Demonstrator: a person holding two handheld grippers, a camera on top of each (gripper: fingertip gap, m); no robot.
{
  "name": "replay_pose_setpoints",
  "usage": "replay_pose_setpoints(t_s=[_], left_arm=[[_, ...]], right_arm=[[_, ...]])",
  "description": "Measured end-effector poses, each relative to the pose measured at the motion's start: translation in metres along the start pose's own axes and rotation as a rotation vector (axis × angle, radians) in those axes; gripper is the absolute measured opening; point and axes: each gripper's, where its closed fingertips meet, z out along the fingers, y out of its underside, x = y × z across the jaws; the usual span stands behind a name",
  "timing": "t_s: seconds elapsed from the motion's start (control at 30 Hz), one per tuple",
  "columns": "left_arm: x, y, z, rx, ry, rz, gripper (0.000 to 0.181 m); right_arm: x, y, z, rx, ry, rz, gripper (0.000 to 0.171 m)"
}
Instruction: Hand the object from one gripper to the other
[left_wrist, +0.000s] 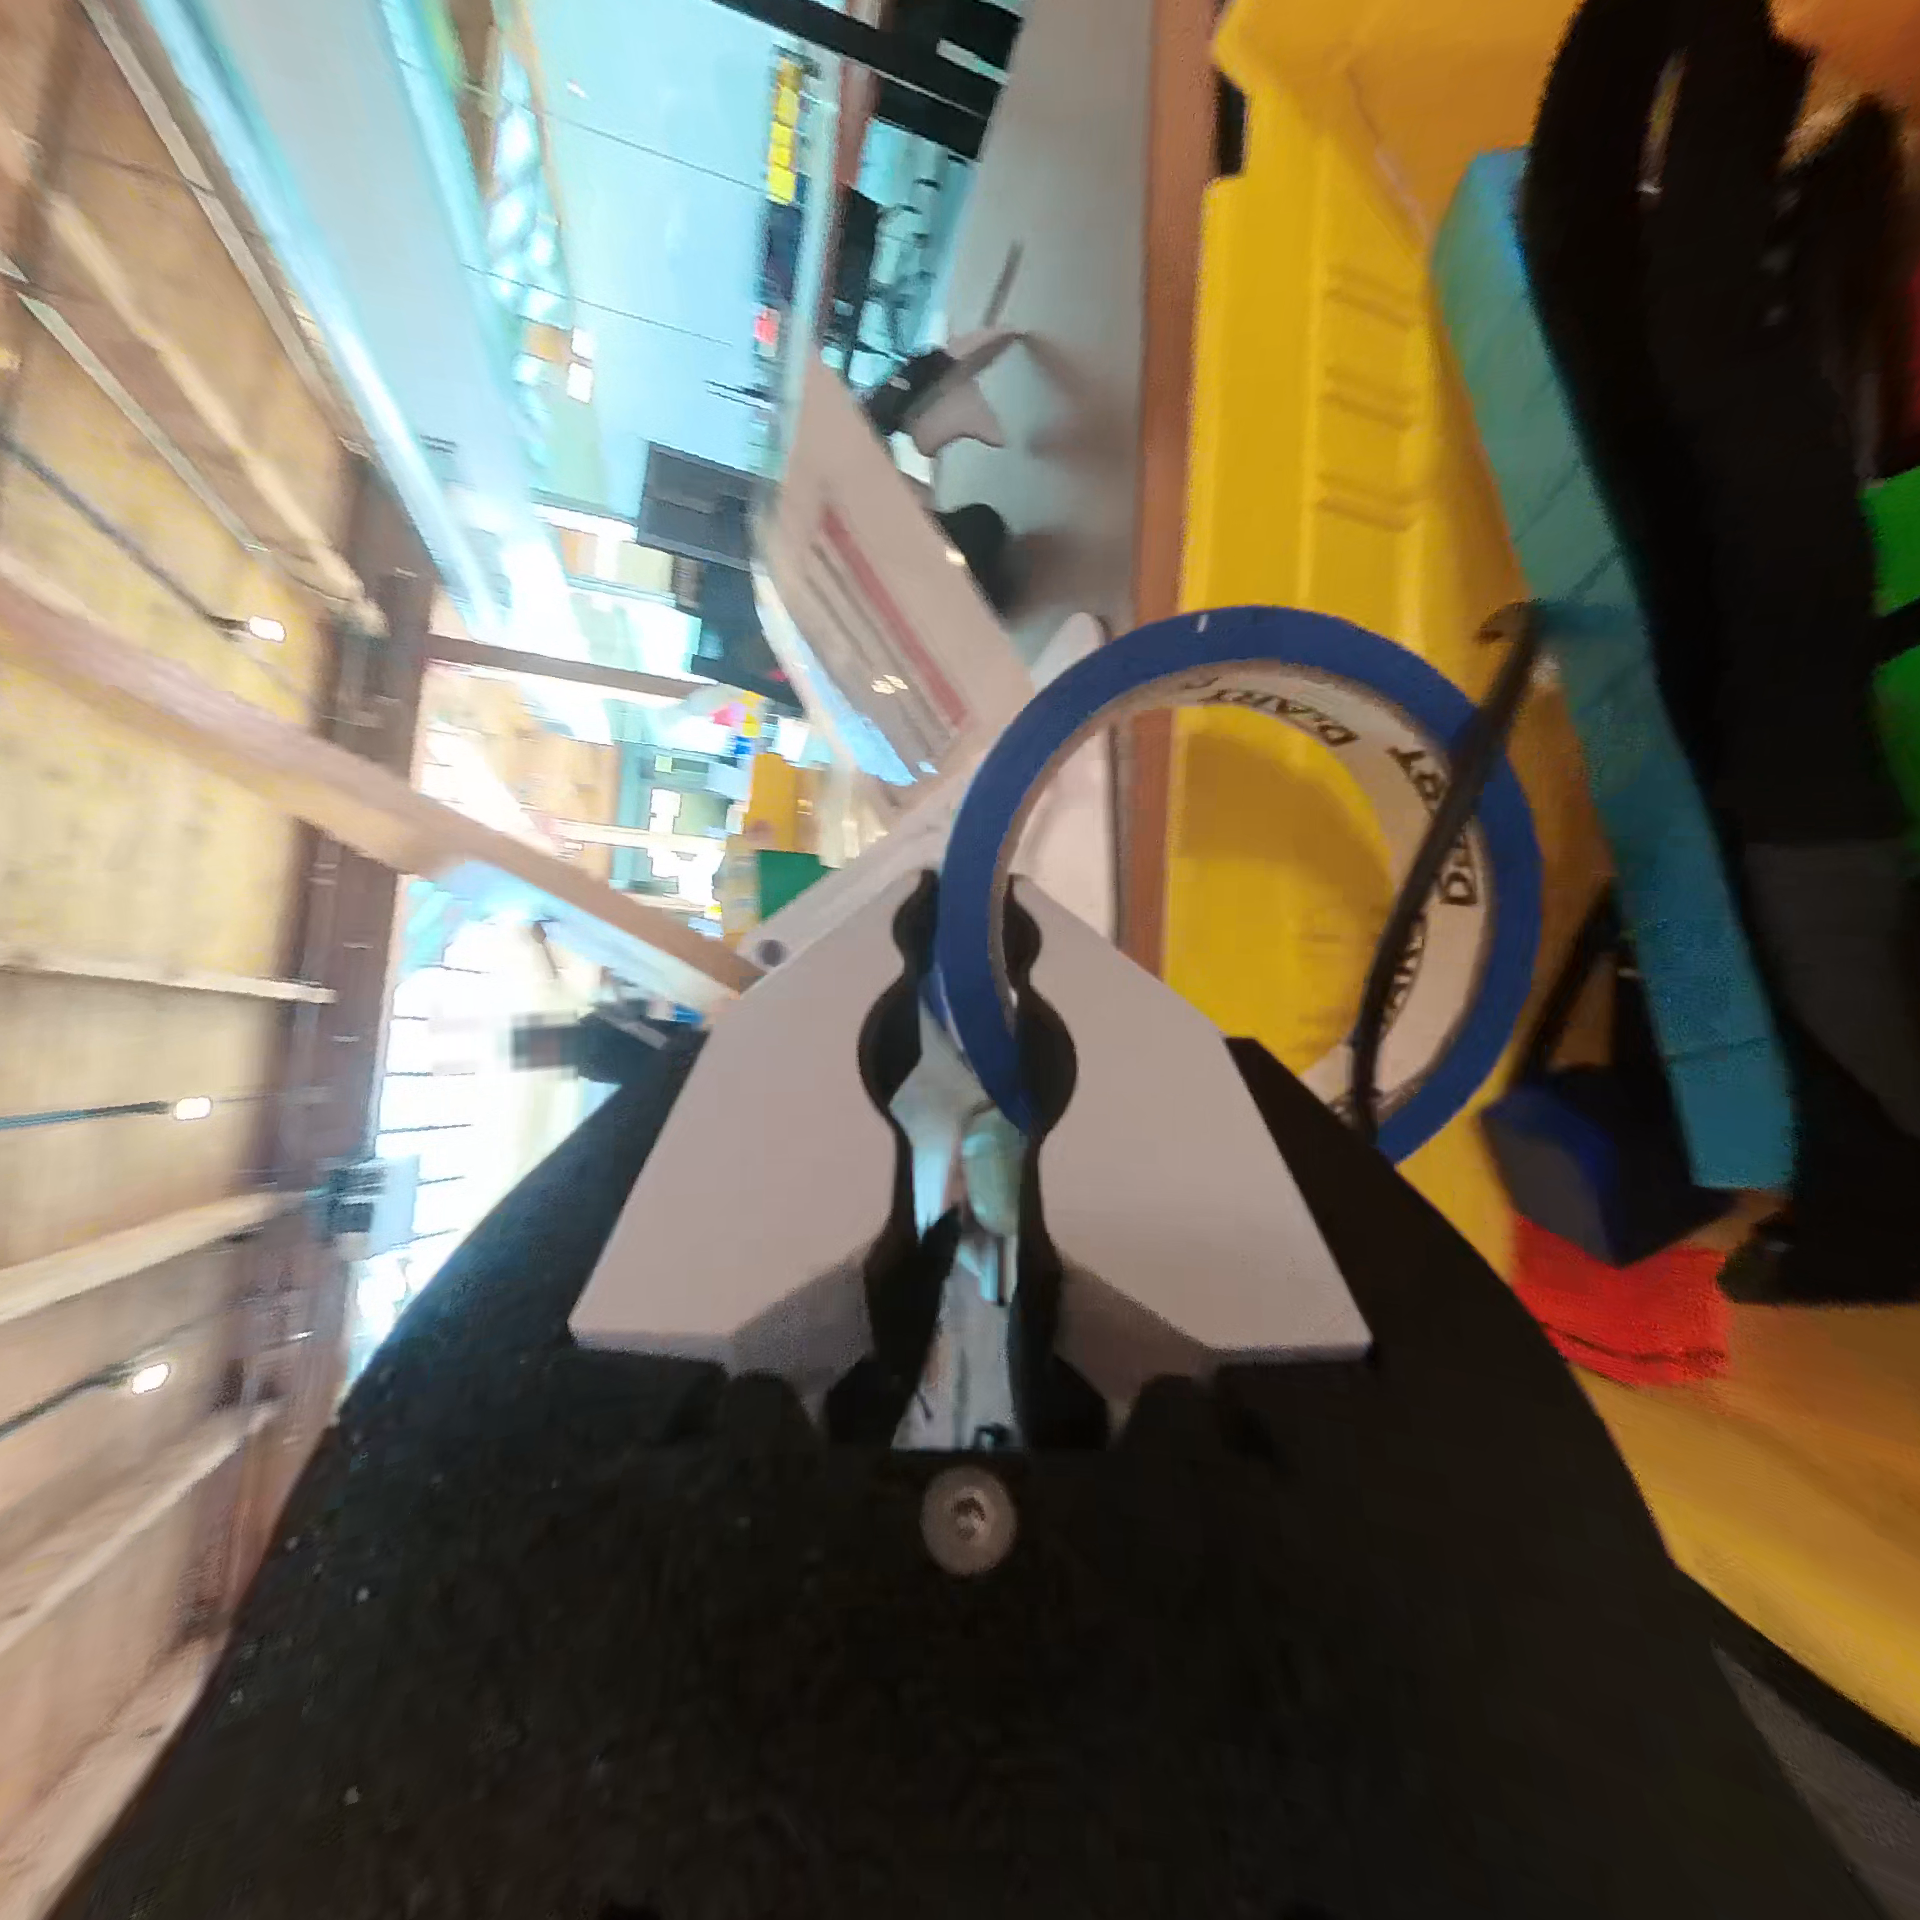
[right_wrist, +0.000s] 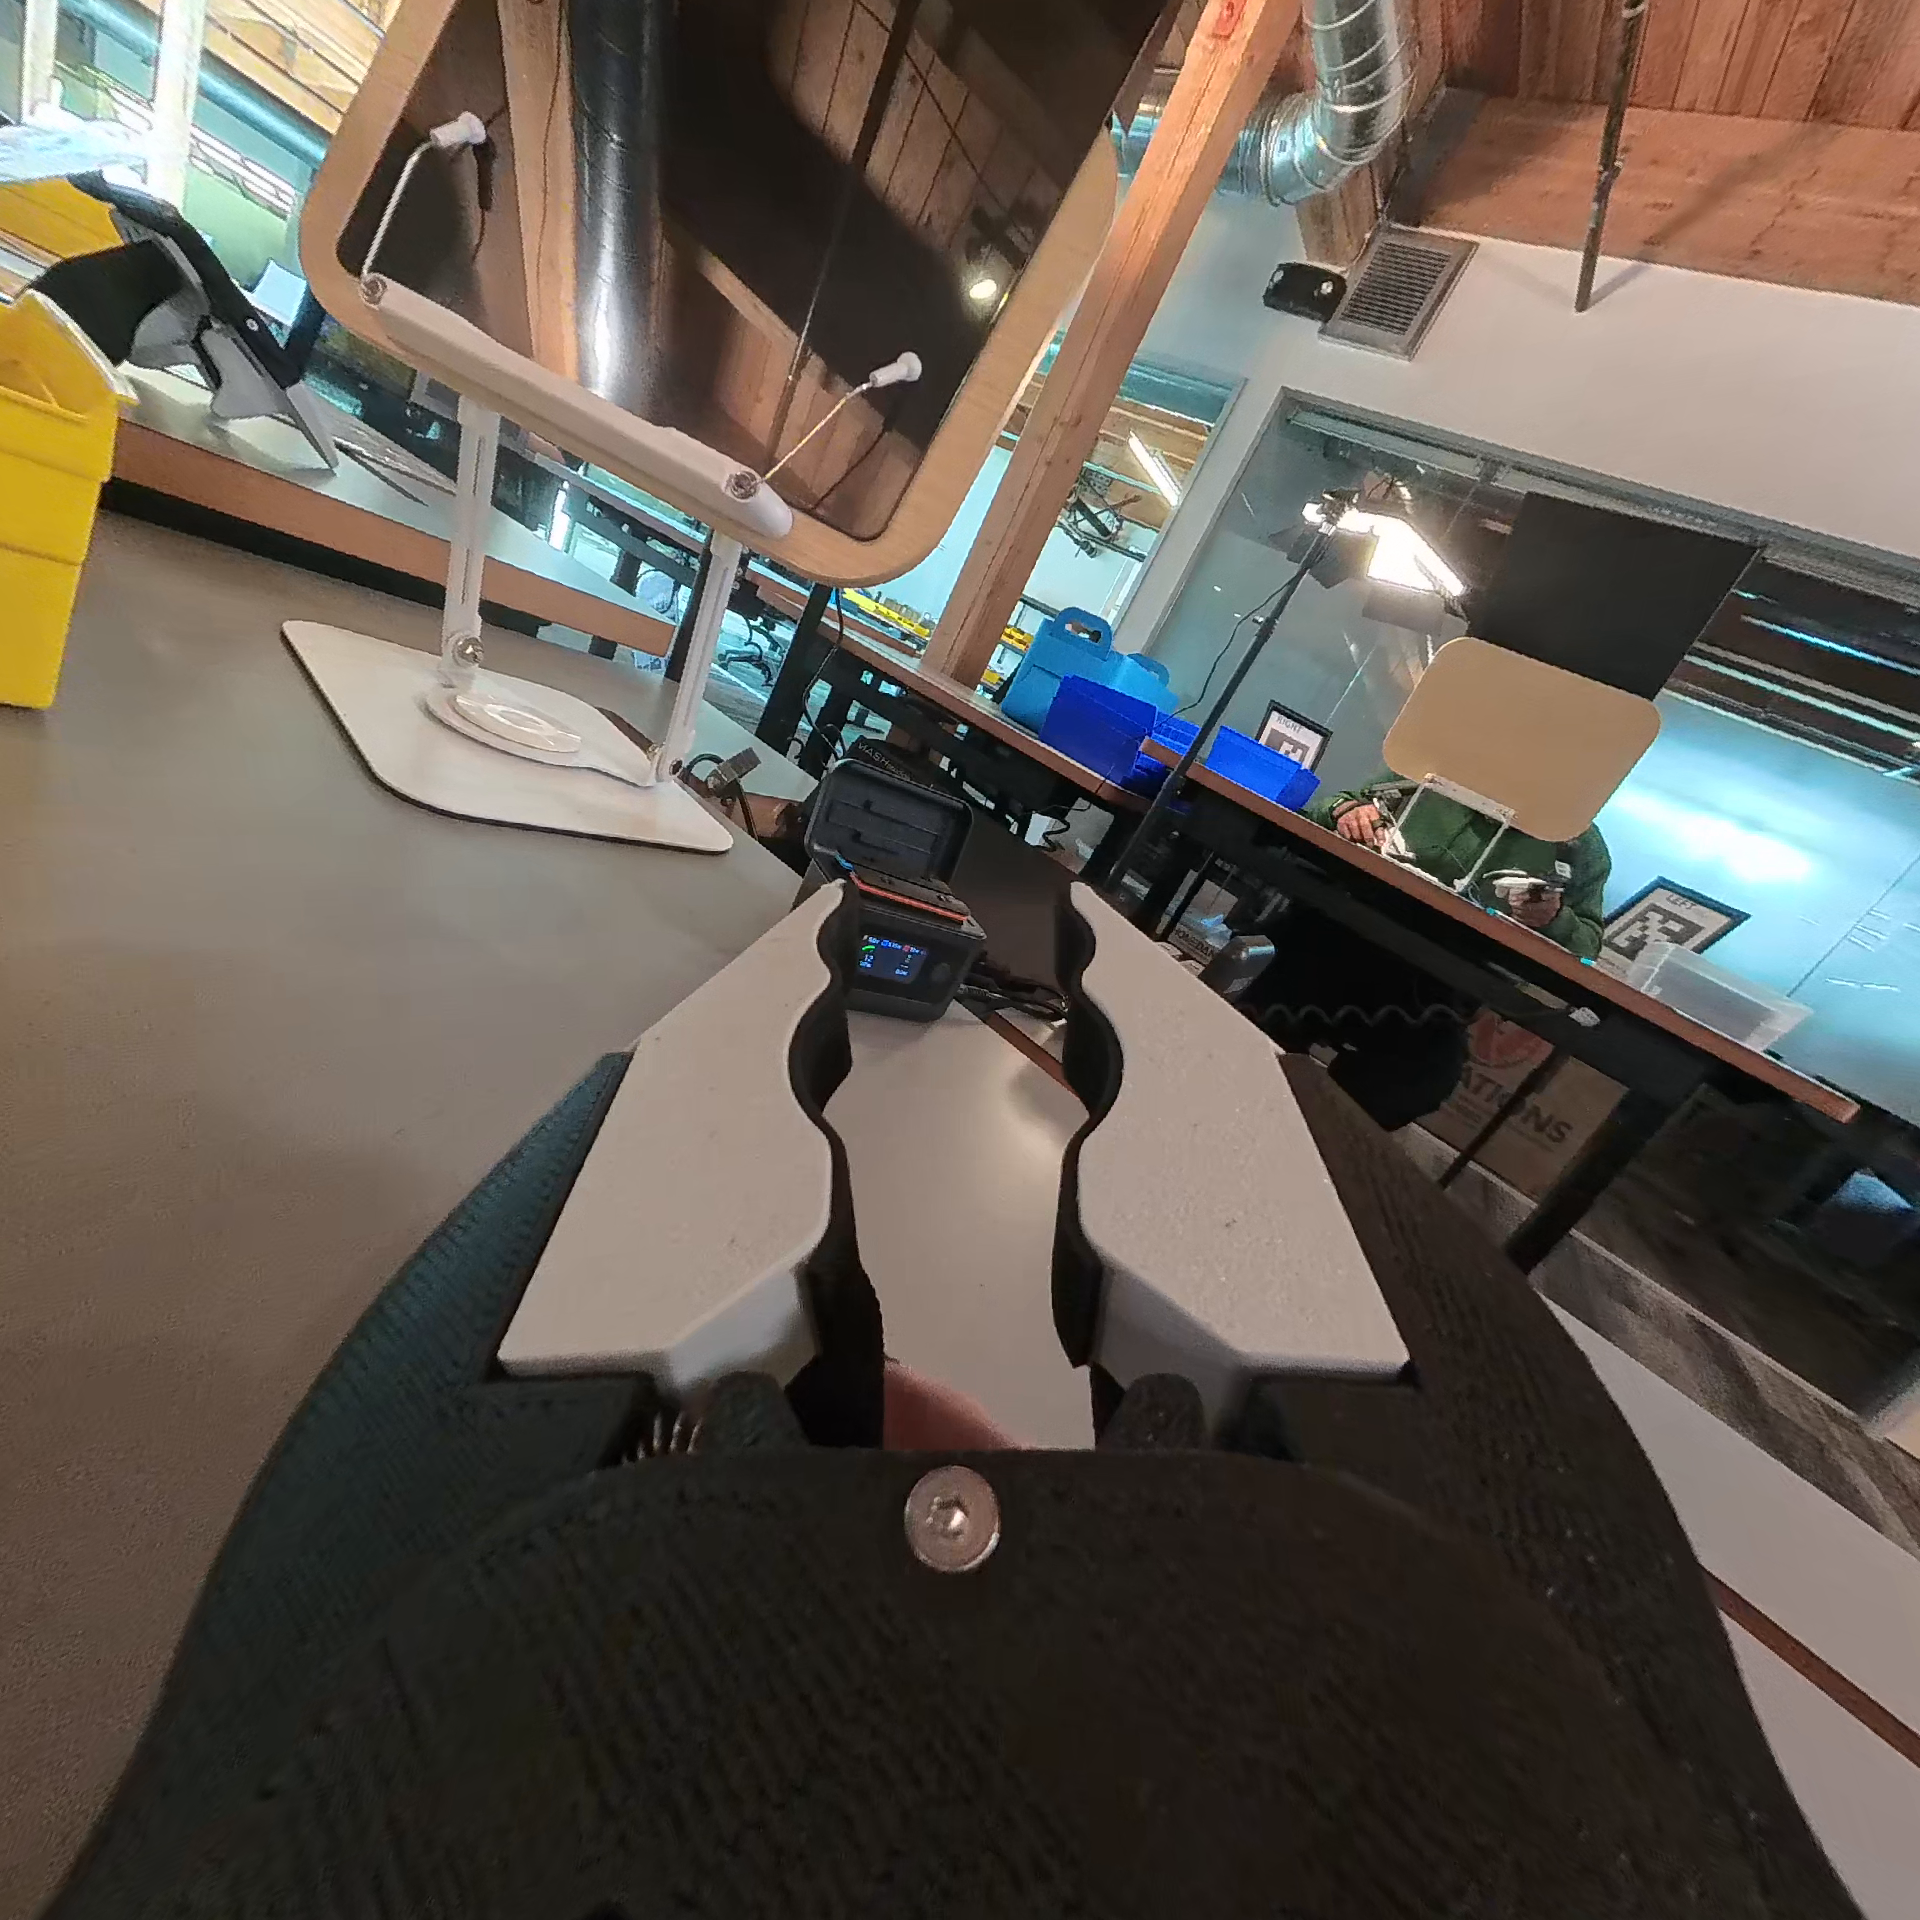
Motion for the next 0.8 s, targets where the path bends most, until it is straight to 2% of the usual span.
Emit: replay_pose_setpoints(t_s=[0.03,0.17,0.3,0.43,0.53,0.63,0.73,0.8], left_arm=[[-0.01,-0.004,-0.004,0.022,-0.057,0.004,0.008],[-0.052,-0.041,-0.039,0.203,-0.276,-0.013,0.008],[-0.07,-0.104,-0.084,0.448,-0.296,-0.137,0.008],[-0.056,-0.185,-0.129,0.739,-0.089,-0.357,0.008],[-0.023,-0.255,-0.17,0.99,0.173,-0.515,0.008],[0.021,-0.316,-0.2,1.164,0.408,-0.63,0.009],[0.055,-0.354,-0.203,1.257,0.413,-0.76,0.008],[0.085,-0.373,-0.194,1.25,0.485,-0.82,0.009]], right_arm=[[0.0,0.0,0.0,0.0,0.0,-0.001,0.036],[-0.001,0.0,0.0,-0.003,-0.001,-0.006,0.035],[-0.003,0.001,0.001,-0.008,-0.007,-0.02,0.034],[-0.004,0.001,0.001,-0.008,-0.015,-0.03,0.034],[-0.004,0.0,0.0,-0.002,-0.016,-0.022,0.034],[-0.001,0.0,-0.001,0.002,-0.009,-0.004,0.034],[0.001,0.0,-0.002,0.006,-0.003,0.01,0.034],[0.002,0.0,-0.002,0.008,-0.001,0.017,0.034]])
